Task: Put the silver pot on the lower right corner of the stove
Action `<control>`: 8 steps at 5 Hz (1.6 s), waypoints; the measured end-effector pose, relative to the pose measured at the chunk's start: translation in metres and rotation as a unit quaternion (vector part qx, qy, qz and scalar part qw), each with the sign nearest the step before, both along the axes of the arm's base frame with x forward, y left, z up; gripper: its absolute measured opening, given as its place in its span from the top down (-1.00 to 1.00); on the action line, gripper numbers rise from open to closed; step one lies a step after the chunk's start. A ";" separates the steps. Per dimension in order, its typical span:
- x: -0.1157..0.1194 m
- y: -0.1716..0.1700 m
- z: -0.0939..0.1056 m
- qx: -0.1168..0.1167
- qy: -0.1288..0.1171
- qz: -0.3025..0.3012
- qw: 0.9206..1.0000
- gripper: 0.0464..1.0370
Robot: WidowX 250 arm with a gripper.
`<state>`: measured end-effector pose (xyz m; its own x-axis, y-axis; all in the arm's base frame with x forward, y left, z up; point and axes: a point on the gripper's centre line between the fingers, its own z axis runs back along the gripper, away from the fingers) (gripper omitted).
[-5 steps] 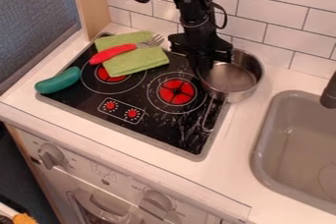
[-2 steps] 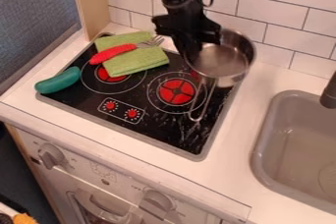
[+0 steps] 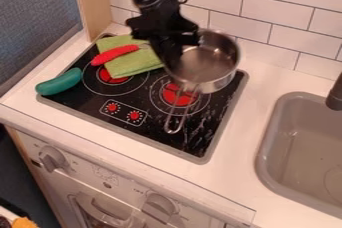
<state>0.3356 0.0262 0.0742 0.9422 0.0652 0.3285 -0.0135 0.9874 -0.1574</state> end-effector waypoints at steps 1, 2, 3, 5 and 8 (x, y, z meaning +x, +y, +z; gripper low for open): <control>-0.019 0.006 -0.010 -0.001 0.020 -0.004 1.000 0.94; -0.041 0.009 -0.021 -0.001 0.032 -0.019 0.999 0.94; -0.053 0.006 -0.034 0.005 0.024 -0.030 0.999 0.94; -0.057 -0.003 -0.055 0.005 0.029 -0.051 0.998 0.94; -0.045 -0.010 -0.064 0.005 0.049 -0.060 0.997 -0.05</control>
<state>0.2905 0.0162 0.0106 0.9706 -0.0529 0.2347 0.0901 0.9845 -0.1504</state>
